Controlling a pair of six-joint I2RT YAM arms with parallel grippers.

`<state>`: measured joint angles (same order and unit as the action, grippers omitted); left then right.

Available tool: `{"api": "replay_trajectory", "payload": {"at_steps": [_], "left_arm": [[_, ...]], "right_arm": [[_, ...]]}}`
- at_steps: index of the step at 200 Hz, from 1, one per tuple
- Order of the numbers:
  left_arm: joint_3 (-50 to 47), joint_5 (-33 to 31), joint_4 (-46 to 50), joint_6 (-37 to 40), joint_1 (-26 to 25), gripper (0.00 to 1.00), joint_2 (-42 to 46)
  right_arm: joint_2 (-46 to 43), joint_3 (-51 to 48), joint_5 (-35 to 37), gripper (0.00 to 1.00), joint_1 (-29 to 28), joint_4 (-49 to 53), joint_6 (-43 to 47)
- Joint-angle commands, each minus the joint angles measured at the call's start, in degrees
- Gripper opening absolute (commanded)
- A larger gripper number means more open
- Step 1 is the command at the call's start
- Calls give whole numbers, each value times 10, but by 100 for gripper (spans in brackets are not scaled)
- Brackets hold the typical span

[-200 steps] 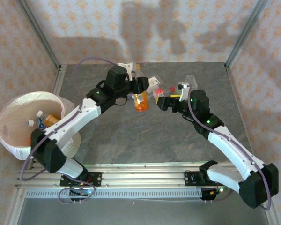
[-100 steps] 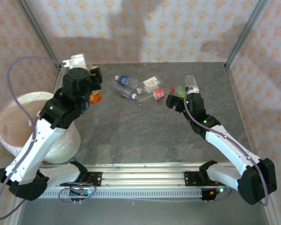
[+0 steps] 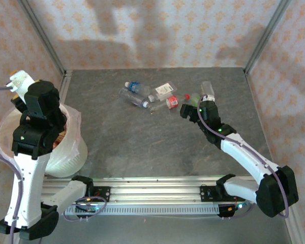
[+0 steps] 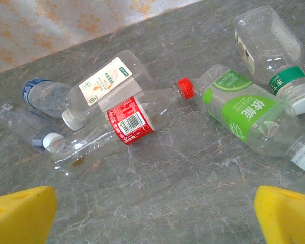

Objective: Put the plastic bottles in the bin

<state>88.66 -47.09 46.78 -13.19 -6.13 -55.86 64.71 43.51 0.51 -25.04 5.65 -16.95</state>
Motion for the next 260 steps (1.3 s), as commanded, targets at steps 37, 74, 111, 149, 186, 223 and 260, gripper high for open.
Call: {"api": "replay_trajectory", "payload": {"at_steps": [37,74,111,149,186,223,260], "left_arm": [[-50,136,81,-55,162,43,1],[-95,246,93,-74,273,44,-7],[-136,306,78,-78,317,44,-3],[-183,359,55,-81,317,48,19],[-205,386,51,-80,317,71,36],[-218,444,29,-72,316,83,55],[-234,502,-5,-62,317,92,82]], "right_arm": [[15,29,7,100,-1,11,-7],[28,45,-6,100,-1,18,-9],[45,53,-12,100,-1,22,-15],[54,52,-14,100,-1,21,-30],[68,60,-22,99,-2,17,-37],[77,69,-28,99,-2,22,-38],[80,69,-30,99,-1,23,-41]]}}
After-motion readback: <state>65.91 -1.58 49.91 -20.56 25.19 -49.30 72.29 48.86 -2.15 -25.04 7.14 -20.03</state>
